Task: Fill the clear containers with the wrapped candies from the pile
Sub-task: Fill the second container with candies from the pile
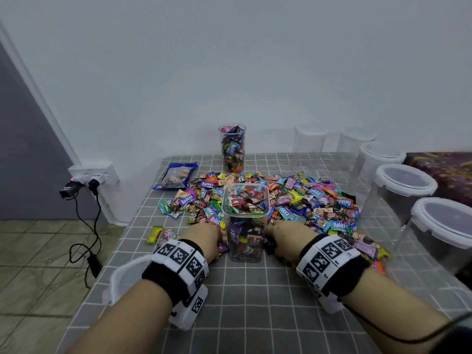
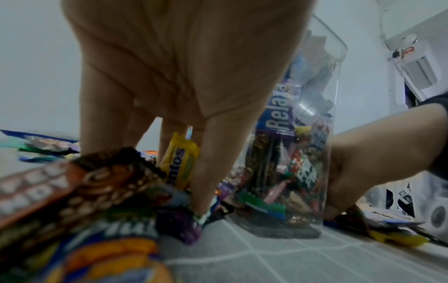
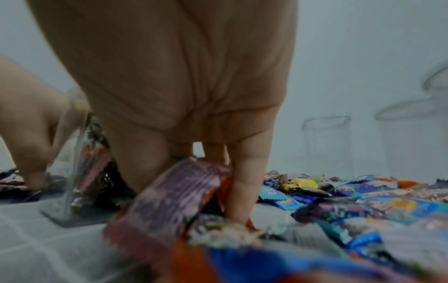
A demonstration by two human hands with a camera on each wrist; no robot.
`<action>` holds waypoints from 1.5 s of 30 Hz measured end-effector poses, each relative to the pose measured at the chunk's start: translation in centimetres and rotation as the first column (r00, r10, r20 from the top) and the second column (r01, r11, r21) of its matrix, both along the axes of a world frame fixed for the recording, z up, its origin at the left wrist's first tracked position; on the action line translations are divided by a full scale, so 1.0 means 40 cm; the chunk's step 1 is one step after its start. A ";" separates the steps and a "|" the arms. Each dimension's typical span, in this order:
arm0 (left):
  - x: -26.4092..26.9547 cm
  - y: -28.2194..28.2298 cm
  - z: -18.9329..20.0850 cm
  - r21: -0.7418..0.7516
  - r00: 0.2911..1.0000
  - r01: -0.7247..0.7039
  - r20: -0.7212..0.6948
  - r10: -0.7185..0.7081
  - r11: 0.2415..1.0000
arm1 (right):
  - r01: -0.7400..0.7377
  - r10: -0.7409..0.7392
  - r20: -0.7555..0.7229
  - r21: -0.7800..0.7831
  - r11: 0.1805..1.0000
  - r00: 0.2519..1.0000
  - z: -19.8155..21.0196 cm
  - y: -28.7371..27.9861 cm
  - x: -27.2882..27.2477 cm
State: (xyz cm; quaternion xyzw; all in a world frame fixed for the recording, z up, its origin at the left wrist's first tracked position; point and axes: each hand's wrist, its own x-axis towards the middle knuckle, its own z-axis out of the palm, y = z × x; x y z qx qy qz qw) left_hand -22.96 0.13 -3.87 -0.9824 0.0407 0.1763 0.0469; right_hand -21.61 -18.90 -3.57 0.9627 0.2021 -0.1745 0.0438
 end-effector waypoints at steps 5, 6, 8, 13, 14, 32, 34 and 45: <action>0.002 0.009 0.002 -0.040 0.998 -0.014 0.066 0.017 0.999 | 0.013 -0.012 0.005 -0.014 1.000 1.000 0.010 -0.001 0.003; 0.001 0.010 0.002 -0.044 0.997 -0.022 0.079 0.026 0.999 | 0.019 -0.019 0.012 -0.011 1.000 1.000 0.013 -0.002 0.003; -0.001 0.015 0.004 -0.067 0.992 -0.044 0.118 0.052 0.997 | 0.034 -0.034 0.026 0.002 0.999 0.999 0.021 -0.006 0.003; -0.003 0.036 0.009 -0.153 0.976 -0.081 0.188 0.110 0.985 | 0.075 -0.085 0.116 0.091 0.993 0.990 0.028 -0.020 -0.005; -0.003 0.039 0.010 -0.170 0.972 -0.078 0.205 0.112 0.982 | 0.084 -0.100 0.144 0.114 0.990 0.985 0.026 -0.023 -0.005; -0.028 0.037 0.125 -0.534 0.746 0.053 0.583 0.322 0.844 | -0.292 -0.357 0.574 0.747 0.597 0.737 0.155 0.017 -0.027; -0.028 0.032 0.135 -0.548 0.721 0.067 0.604 0.339 0.833 | -0.330 -0.298 0.581 0.735 0.592 0.758 0.157 0.035 -0.032; -0.035 0.026 0.160 -0.629 0.677 0.109 0.614 0.406 0.770 | -0.335 -0.095 0.496 0.704 0.626 0.863 0.127 0.064 -0.043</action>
